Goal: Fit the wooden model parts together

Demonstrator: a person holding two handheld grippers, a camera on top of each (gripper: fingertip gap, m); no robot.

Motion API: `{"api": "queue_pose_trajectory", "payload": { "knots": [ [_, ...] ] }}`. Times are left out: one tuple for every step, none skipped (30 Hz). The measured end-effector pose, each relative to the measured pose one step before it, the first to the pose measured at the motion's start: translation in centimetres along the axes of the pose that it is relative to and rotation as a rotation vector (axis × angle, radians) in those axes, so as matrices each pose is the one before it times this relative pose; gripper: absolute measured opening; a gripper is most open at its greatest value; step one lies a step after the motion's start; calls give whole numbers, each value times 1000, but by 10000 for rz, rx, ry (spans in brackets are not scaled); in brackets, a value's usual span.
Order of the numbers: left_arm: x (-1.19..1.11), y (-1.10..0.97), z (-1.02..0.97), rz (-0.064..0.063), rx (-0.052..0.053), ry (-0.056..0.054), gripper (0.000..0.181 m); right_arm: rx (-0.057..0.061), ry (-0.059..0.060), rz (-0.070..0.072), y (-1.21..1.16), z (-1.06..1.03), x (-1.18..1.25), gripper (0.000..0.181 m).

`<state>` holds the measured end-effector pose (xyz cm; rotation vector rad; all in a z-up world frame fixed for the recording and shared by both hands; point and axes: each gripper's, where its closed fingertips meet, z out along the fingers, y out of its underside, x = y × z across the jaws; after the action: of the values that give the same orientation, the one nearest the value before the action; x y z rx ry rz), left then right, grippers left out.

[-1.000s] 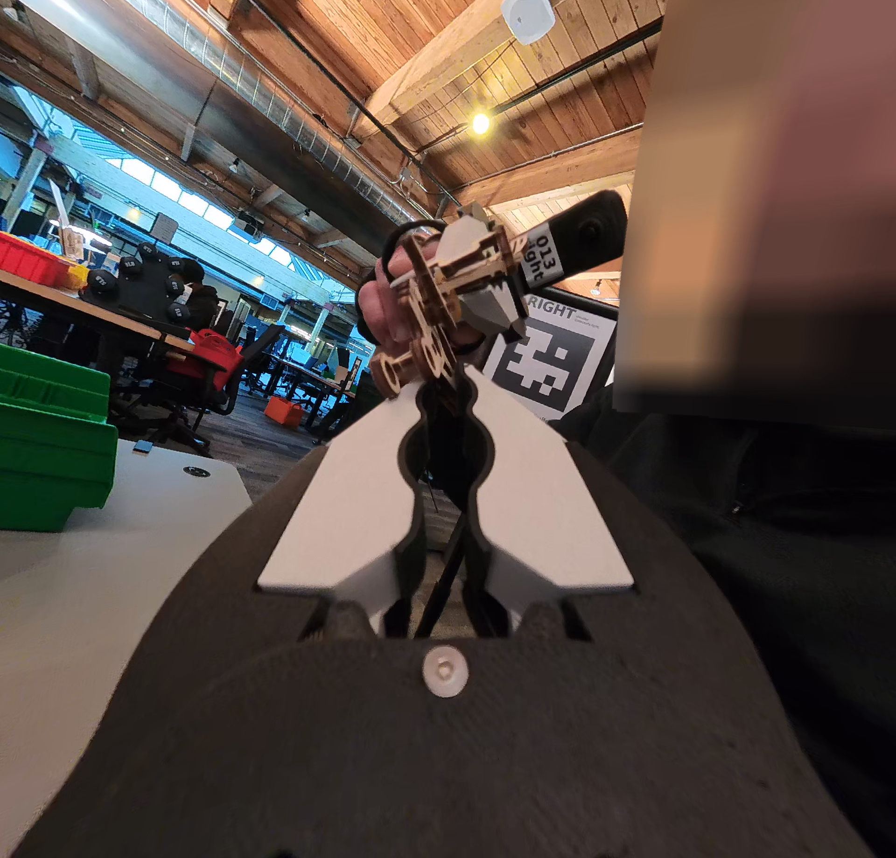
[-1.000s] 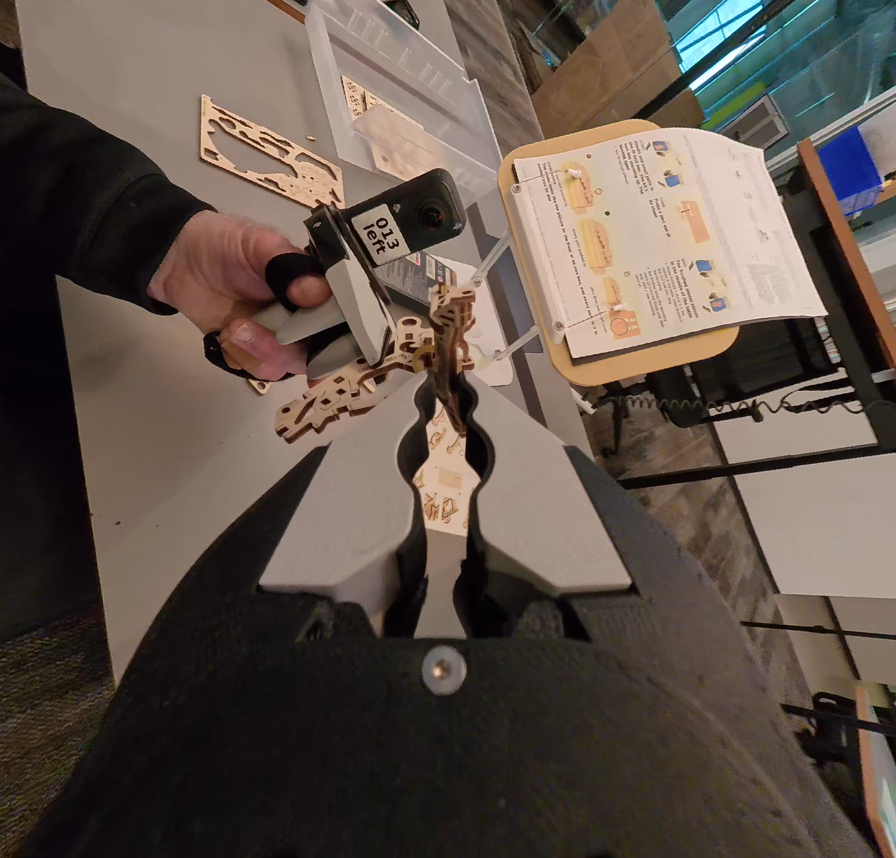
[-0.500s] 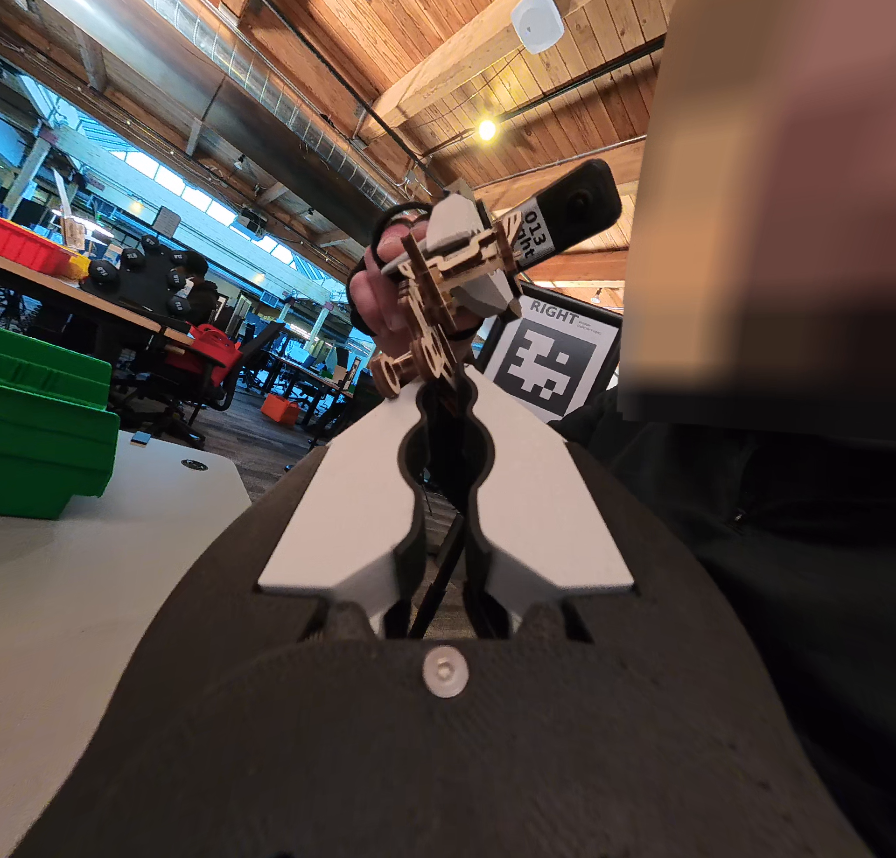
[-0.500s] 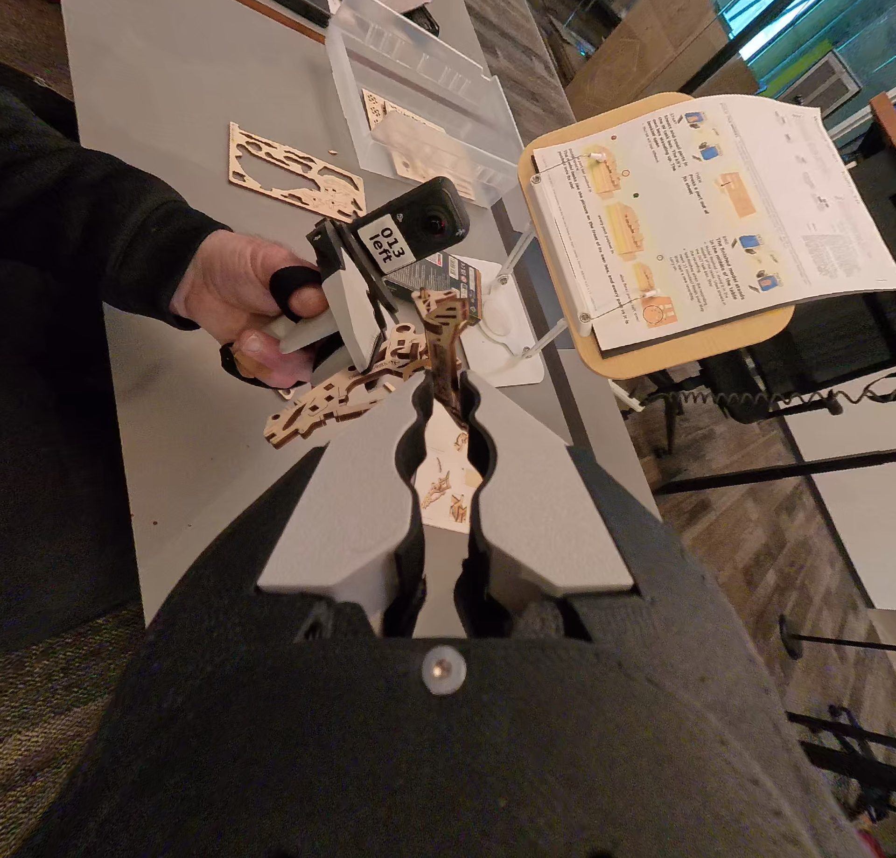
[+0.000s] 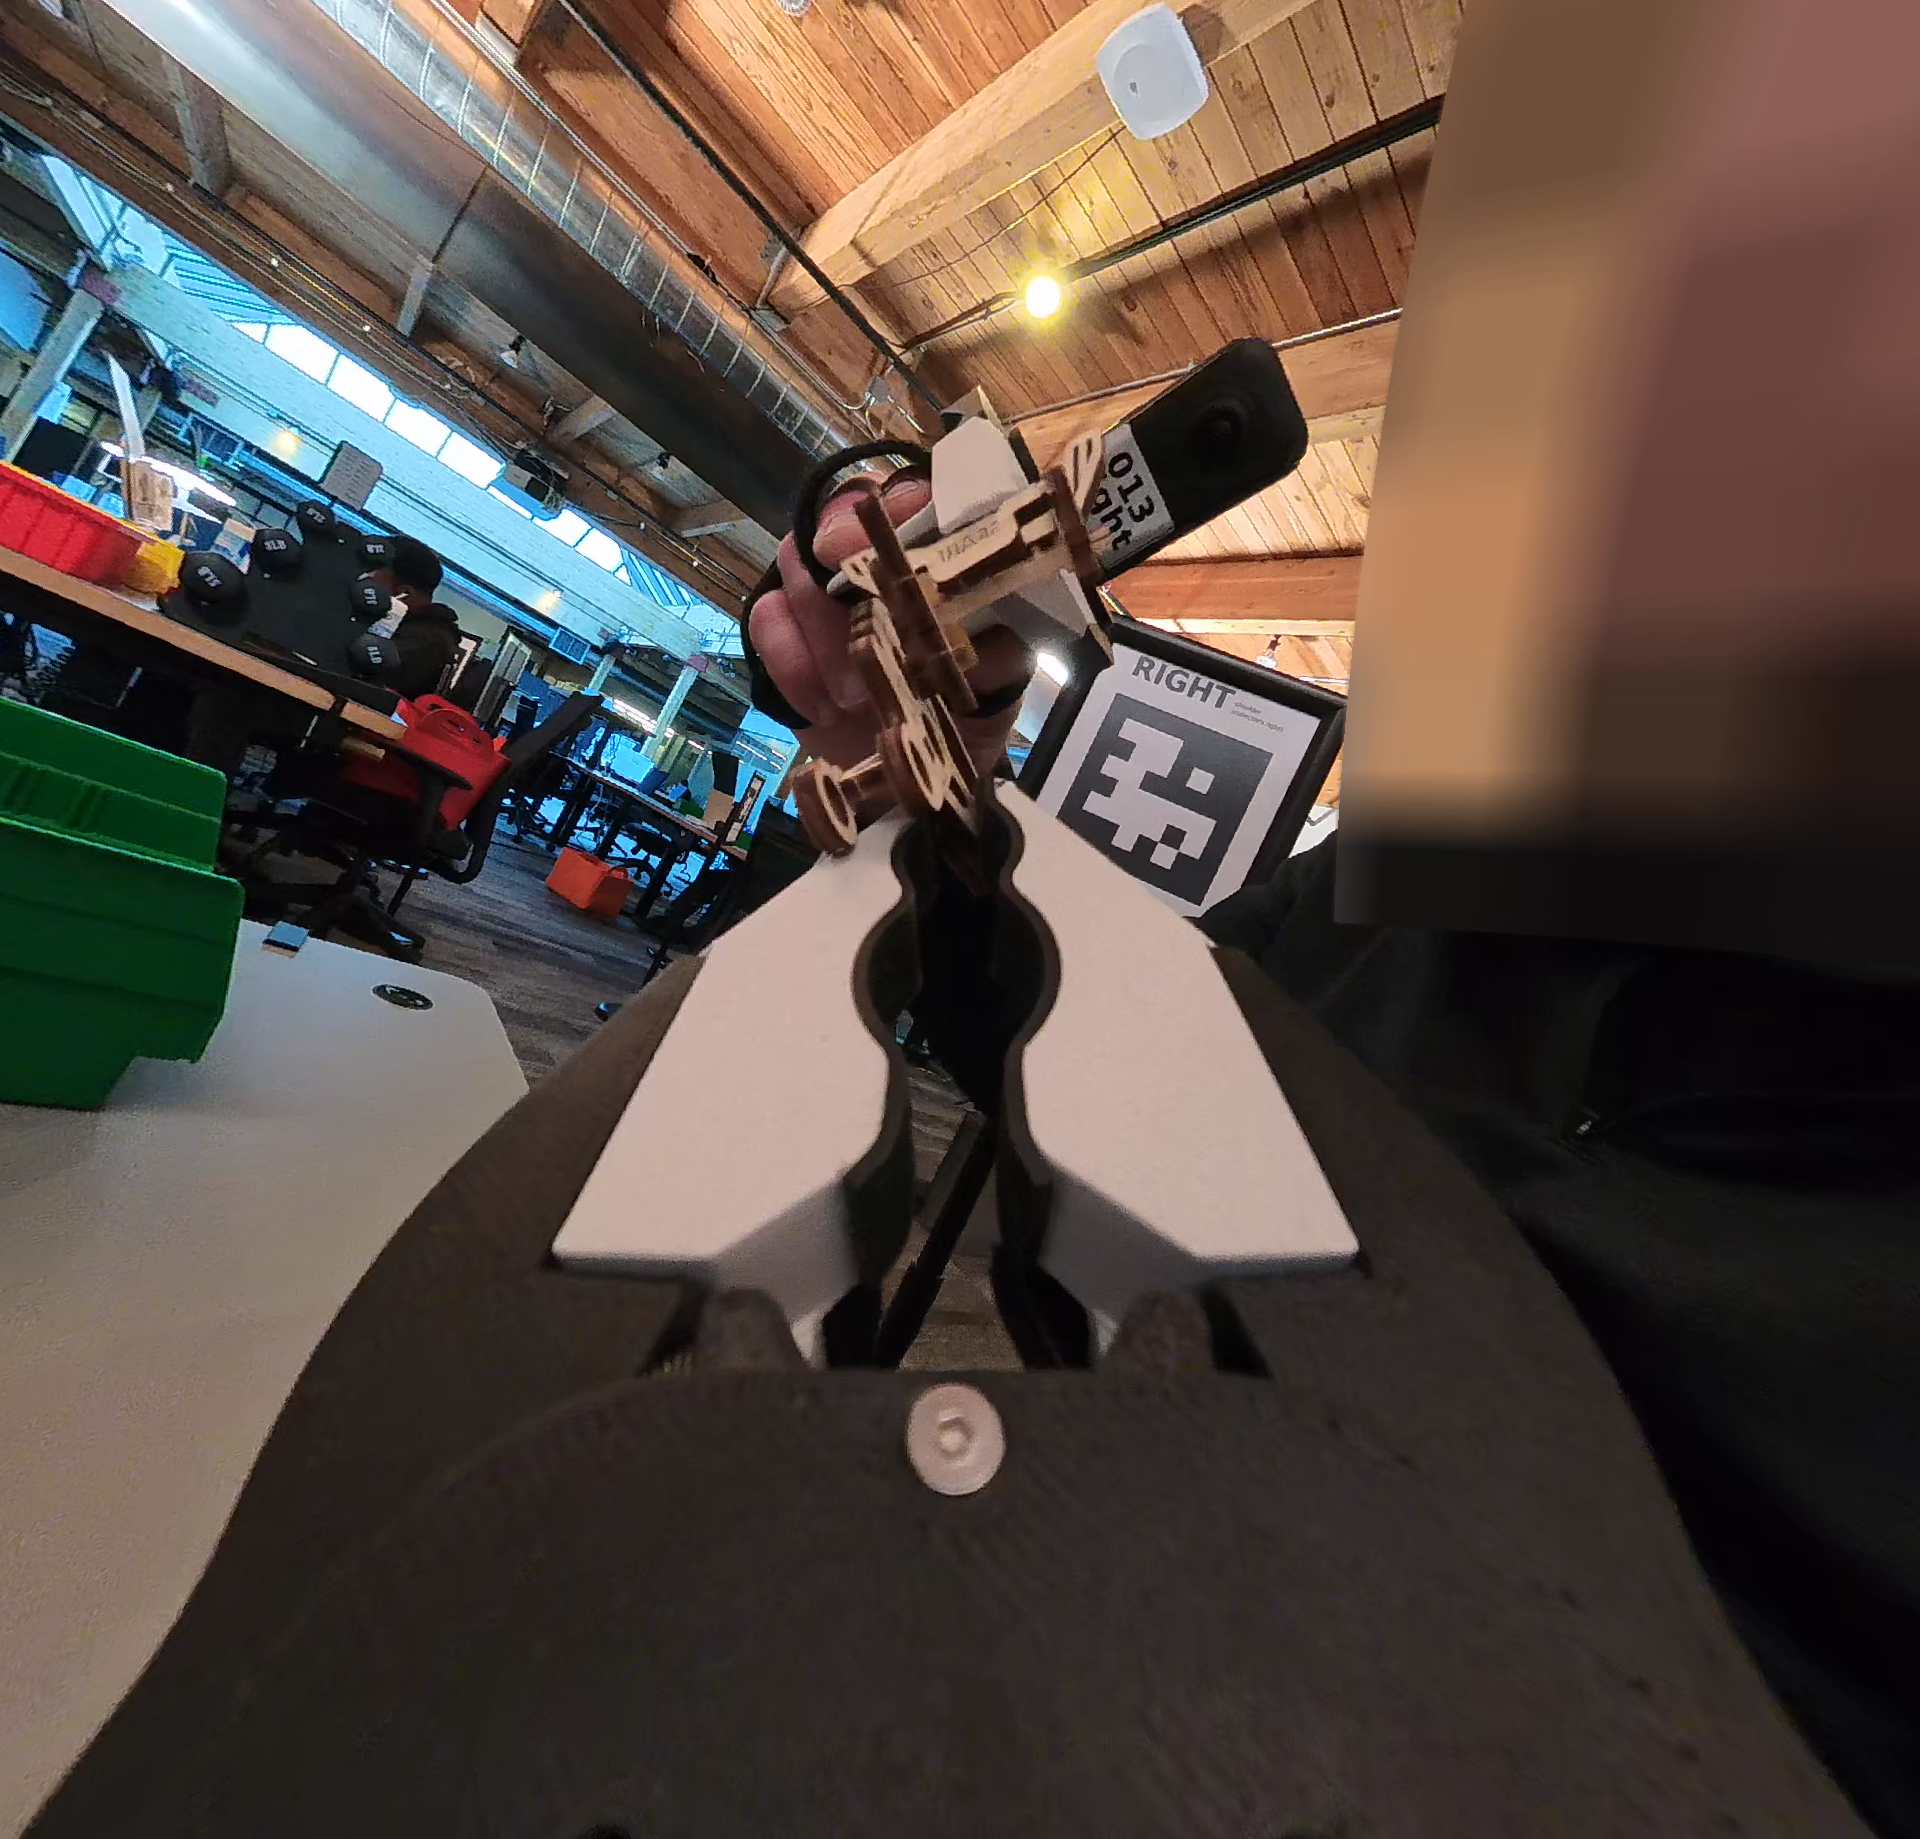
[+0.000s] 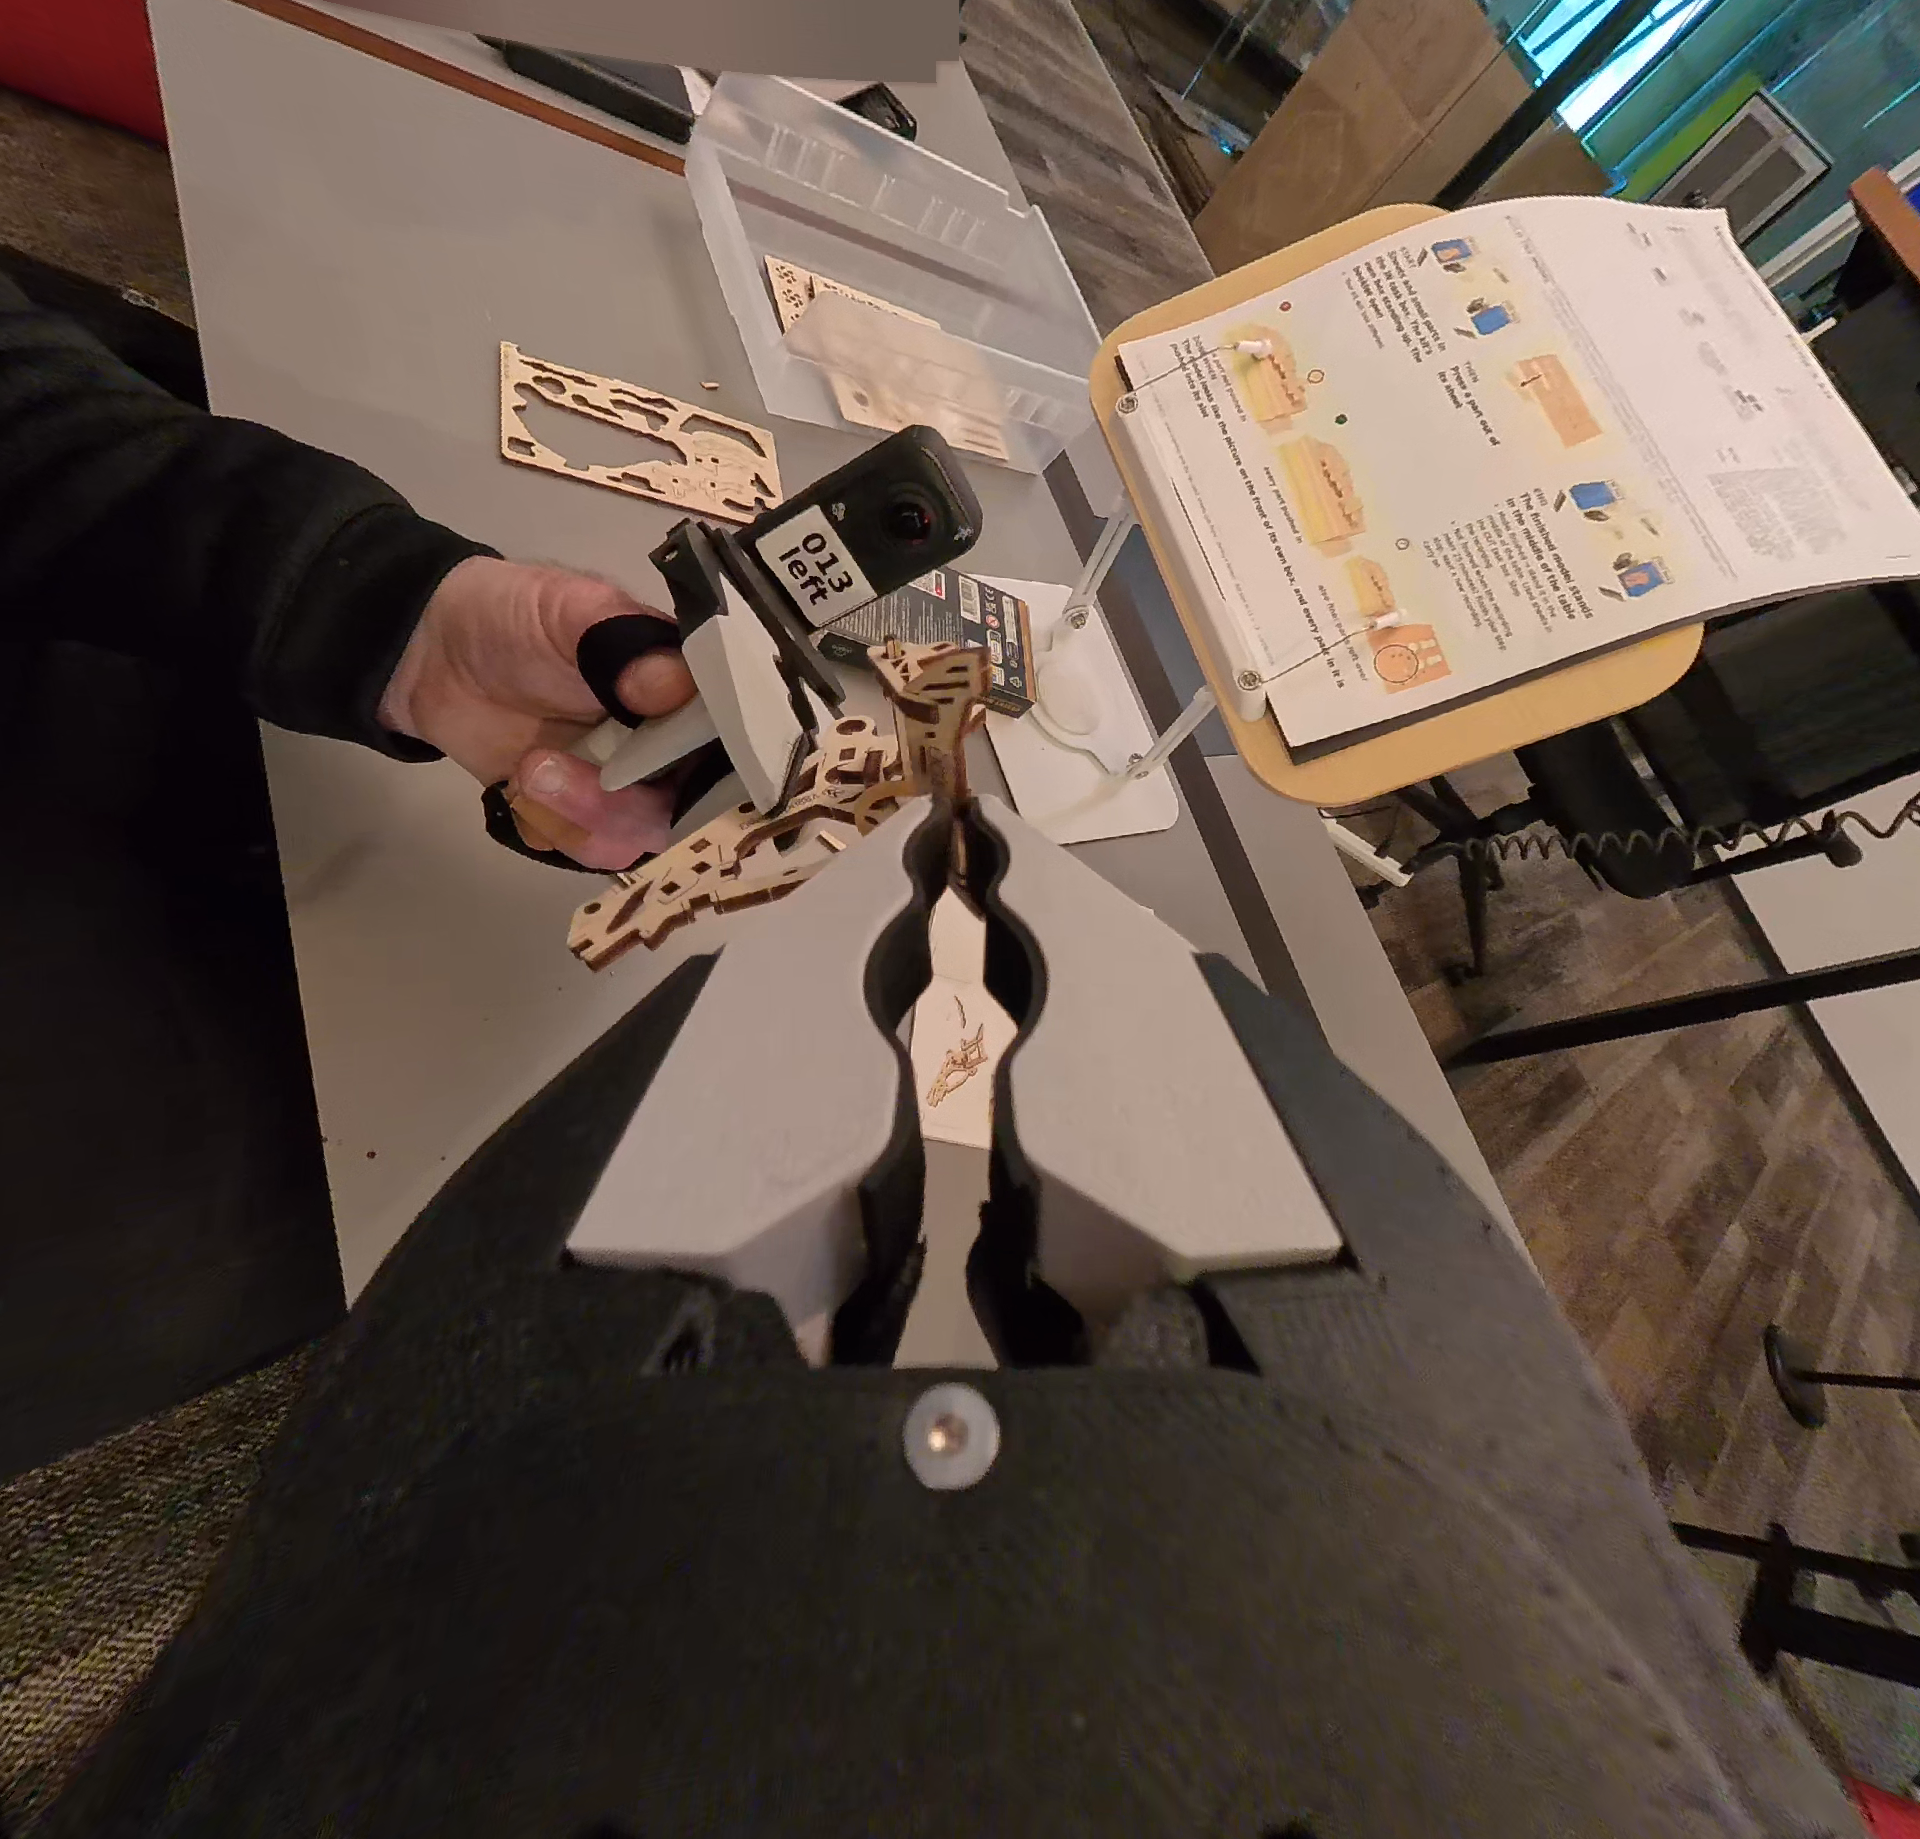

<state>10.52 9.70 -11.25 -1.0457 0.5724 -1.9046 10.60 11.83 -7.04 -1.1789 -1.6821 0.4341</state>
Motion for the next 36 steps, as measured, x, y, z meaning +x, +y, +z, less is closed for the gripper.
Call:
{"api": "queue_pose_trajectory", "payload": {
  "knots": [
    [-22, -10, -33, 0, 4, -10, 5, -18, 13, 13, 36, 49, 57, 0],
    [14, -28, -9, -7, 18, 6, 5, 16, 19, 1, 6, 27, 41, 0],
    [2, -19, 3, -5, 17, -15, 5, 37, 17, 21, -16, 34, 47, 0],
    [-50, 5, -13, -22, 4, -25, 5, 2, 13, 43, 37, 22, 43, 0],
    [-15, 20, 0, -20, -9, 8, 5, 3, 6, 29, 23, 16, 39, 0],
    [-14, 83, 9, 0, -47, 6, 5, 58, -28, -9, -64, 5, -56, 0],
    [-89, 139, 4, -2, -85, -48, 5, 0, -13, -51, 10, -16, -42, 1],
    [-66, 111, -4, -14, -81, -39, 5, -87, 0, -67, 124, -13, -25, 3],
    [5, 107, -9, 25, -85, -7, 5, -81, -47, -31, 120, -18, -58, 5],
    [19, 50, 3, 28, -66, -8, 5, -20, -106, -26, 58, -32, -142, 5],
    [-19, 10, -10, 6, -45, -26, 5, -54, -75, -53, 115, -48, -98, 3],
    [-27, 28, 5, 16, -63, -29, 5, -52, -38, -57, 112, -33, -70, 1],
    [17, 30, 11, 31, -53, -9, 5, 7, -34, 2, 19, -38, -30, 1],
    [-3, 37, -4, 4, -39, -8, 5, 17, -72, 74, 3, -26, -52, 1],
    [-38, 58, 13, -11, -38, -22, 5, -33, -74, 82, 78, -29, -3, 0],
    [-51, 7, 36, -5, -6, -23, 5, -37, -41, 64, 94, -22, 25, 0],
    [18, -10, 24, -14, 10, 16, 5, 18, -6, 70, 9, 2, 43, 0],
    [-3, 53, 4, 6, -24, 10, 5, 54, -36, 73, -54, 10, -14, 0],
    [-50, 13, -11, -3, -2, -25, 5, 2, -25, 30, -14, 15, -20, 0],
    [-41, -11, -23, -12, 5, -20, 5, -42, 21, 2, 59, 40, 35, 0],
    [-51, 16, -23, -3, -13, -30, 5, 0, 3, 21, 30, 29, 2, 0],
    [-43, -1, -23, -9, 5, -32, 5, 3, 2, 40, 49, 30, 22, 0],
    [-61, -15, -26, -1, 7, -46, 5, -23, 33, 16, 97, 23, 28, 1],
    [-63, 18, -21, 39, -24, -57, 4, -10, 67, -45, 82, 19, 6, 1],
    [-9, 16, -62, 68, -39, -46, 5, 0, 71, -81, 63, 16, -63, 1],
    [62, 50, -22, 90, -78, -19, 4, -48, 22, -84, 112, 21, -177, 2],
    [-17, 101, 22, 128, -153, -112, 4, -106, -3, -139, 158, 61, -282, 9],
    [45, 107, 54, 148, -176, -91, 4, -89, 18, -224, 129, 50, -350, 12],
    [130, 38, 72, 139, -145, -41, 5, -58, 8, -245, 70, 63, -416, 14],
    [185, 194, 103, 186, -242, -40, 5, -61, 43, -206, 58, 55, -345, 15],
    [60, 209, 83, 208, -255, -121, 4, -53, 59, -192, 28, 24, -282, 14],
    [118, 48, 20, 122, -142, -48, 4, -26, 120, -188, -5, -42, -147, 9],
    [119, 20, -3, 102, -96, -28, 4, -23, 91, -176, -16, -62, -141, 5],
    [24, 98, 21, 121, -128, -73, 4, -49, 9, -142, -15, -48, -231, 5],
    [108, -21, 21, 57, -21, 4, 4, -39, 21, -153, -97, -43, -237, 4],
    [148, -177, -7, -6, 93, 58, 4, -22, 100, -164, -149, -47, -133, 3]
  ]
}}
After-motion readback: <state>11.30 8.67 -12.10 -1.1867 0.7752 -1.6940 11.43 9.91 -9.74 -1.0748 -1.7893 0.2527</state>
